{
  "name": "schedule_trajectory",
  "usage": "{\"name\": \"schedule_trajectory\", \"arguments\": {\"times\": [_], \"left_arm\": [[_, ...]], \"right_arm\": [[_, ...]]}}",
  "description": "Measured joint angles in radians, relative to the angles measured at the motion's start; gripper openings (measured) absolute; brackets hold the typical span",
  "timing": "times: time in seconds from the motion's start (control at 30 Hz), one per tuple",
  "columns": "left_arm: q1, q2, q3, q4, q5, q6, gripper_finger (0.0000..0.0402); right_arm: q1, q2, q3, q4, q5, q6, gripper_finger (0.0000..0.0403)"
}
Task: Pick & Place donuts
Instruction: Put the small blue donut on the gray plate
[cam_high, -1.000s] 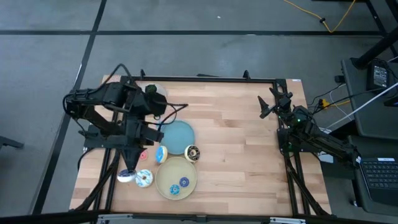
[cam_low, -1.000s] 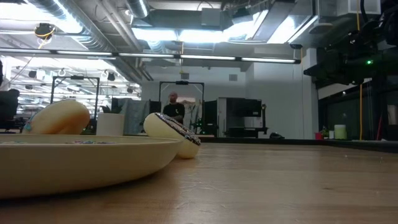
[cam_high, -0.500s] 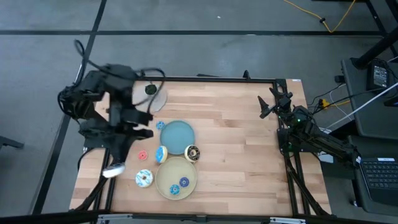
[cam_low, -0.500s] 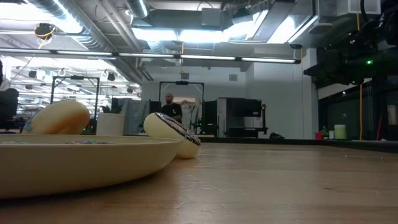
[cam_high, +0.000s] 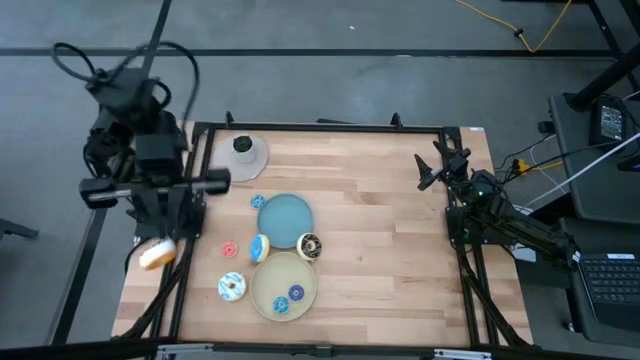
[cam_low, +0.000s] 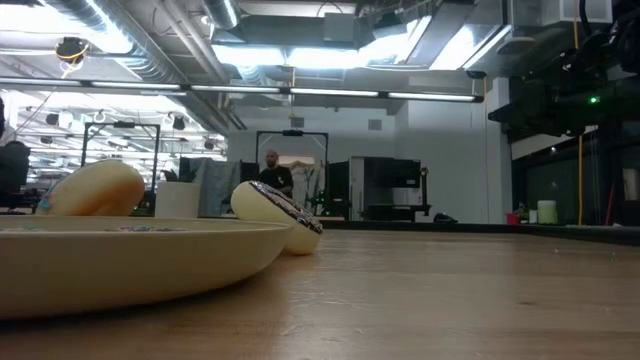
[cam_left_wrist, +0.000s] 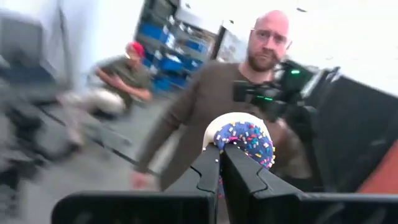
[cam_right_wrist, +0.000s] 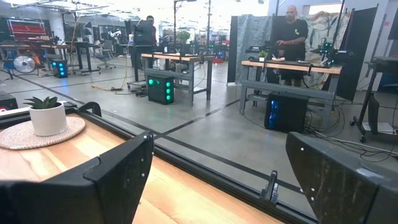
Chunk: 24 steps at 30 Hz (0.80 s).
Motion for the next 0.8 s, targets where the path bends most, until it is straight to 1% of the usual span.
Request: {"name": "schedule_trajectory", "arguments": {"times": [0.1,0.2,0.3,0.37,0.5,0.67,0.8], "left_arm": [[0.028,-0.027,0.0,-0.002,-0.109,0.132,0.0004],[0.047,-0.058,0.0,-0.002,-0.262,0.257,0.0003],[0.05,-0.088,0.0,-0.002,-0.43,0.338,0.0003],[0.05,-0.106,0.0,-0.003,-0.543,0.379,0.0003],[0.038,-0.129,0.0,-0.02,-0.738,0.443,0.0003],[0.015,-0.135,0.0,-0.034,-0.954,0.504,0.0003],[-0.013,-0.133,0.0,-0.034,-1.17,0.558,0.0003]], "right_arm": [[0.0,0.0,0.0,0.0,0.0,0.0,0.0365],[0.0,0.0,0.0,0.0,0.0,0.0,0.0365],[0.0,0.0,0.0,0.0,0.0,0.0,0.0365],[0.0,0.0,0.0,0.0,0.0,0.0,0.0365],[0.0,0.0,0.0,0.0,0.0,0.0,0.0365],[0.0,0.0,0.0,0.0,0.0,0.0,0.0365],[0.0,0.0,0.0,0.0,0.0,0.0,0.0365]]}}
